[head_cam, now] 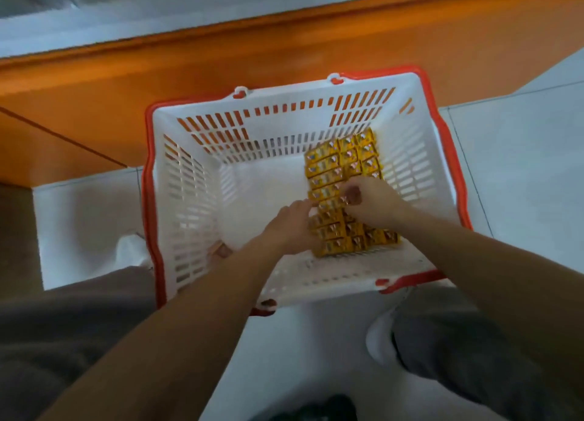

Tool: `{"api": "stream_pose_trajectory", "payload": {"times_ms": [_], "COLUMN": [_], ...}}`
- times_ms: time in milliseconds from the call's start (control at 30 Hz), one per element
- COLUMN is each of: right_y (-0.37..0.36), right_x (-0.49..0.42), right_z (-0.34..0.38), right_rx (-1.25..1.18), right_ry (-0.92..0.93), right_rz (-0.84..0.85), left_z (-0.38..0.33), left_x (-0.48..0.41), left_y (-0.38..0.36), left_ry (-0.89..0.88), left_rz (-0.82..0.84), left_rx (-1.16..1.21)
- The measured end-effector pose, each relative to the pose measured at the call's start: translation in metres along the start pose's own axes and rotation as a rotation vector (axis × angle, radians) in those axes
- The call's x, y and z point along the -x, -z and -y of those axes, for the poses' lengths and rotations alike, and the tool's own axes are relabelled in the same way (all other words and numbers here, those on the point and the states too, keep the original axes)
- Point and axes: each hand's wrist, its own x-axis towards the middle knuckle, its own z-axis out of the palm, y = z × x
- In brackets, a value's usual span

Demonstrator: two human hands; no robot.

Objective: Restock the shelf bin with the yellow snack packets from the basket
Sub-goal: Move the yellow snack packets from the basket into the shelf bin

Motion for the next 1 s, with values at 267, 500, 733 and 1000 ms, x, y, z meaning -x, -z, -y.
{"api": "stream_pose_trajectory", "payload": {"times_ms": [267, 500, 733, 1000], "right_y": [-0.002, 0.001, -0.010, -0.015], "right_x": [0.009, 0.019, 0.028, 0.033], "right_z": [-0.020, -0.020, -0.019, -0.016], "right_rx": [0.085, 0.267, 0.236, 0.399], "right_ry": [-0.104, -0.075, -0.114, -0.042], "right_rz": [-0.001, 0.261, 0.279, 0.320], "left_z": [0.000, 0.010, 0.022, 0.017], "left_x": [-0.033, -0.050, -0.043, -0.041], "left_y": [-0.017, 0.005, -0.013, -0.018], "left_ry": [-0.126, -0.167, -0.068, -0.083], "left_rz": [0.056, 0.174, 0.272, 0.253], "left_rx": [-0.227, -0.186, 0.129, 0.104]}}
